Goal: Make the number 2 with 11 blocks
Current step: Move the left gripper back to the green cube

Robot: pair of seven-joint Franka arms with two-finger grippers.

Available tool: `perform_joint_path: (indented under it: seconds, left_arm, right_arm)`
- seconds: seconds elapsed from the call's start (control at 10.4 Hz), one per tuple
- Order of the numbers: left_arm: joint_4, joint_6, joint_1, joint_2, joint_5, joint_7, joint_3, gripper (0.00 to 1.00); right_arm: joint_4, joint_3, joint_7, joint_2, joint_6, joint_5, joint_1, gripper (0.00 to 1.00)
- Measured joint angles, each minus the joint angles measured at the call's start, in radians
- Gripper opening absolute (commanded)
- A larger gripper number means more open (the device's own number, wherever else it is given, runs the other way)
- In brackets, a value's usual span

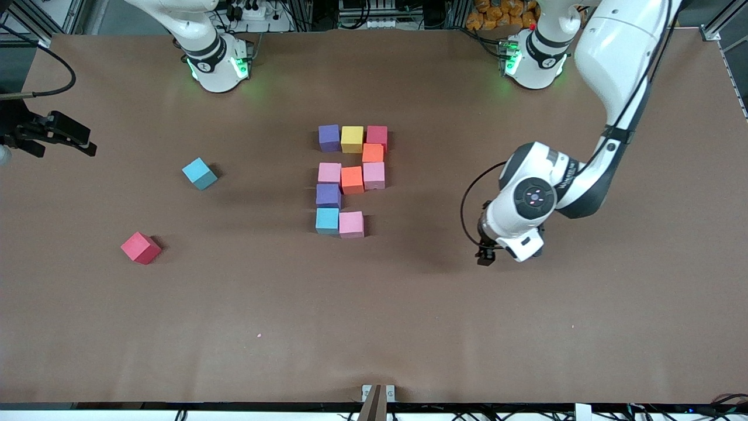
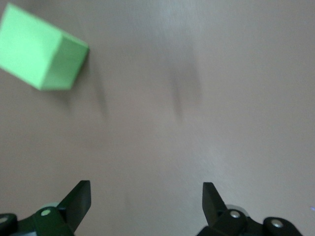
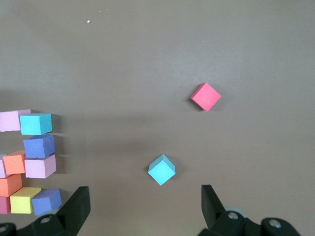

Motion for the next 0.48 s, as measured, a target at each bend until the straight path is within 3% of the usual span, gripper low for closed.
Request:
perform_joint_path:
  seconds: [0.29,0.48]
  left_arm:
    - [-0.127,0.0,0.185,-0.075,0.001,0.202,-0.115,1.0]
    - [-0.215,0.0,0.237,-0.127,0.001,0.332,-0.13,1.0]
  right_arm:
    - [0.0,0.0,0.0,0.0,0.002,0.001,0.001,1.0]
    - [0.0,0.0,0.0,0.0,0.005,0.001,0.001,1.0]
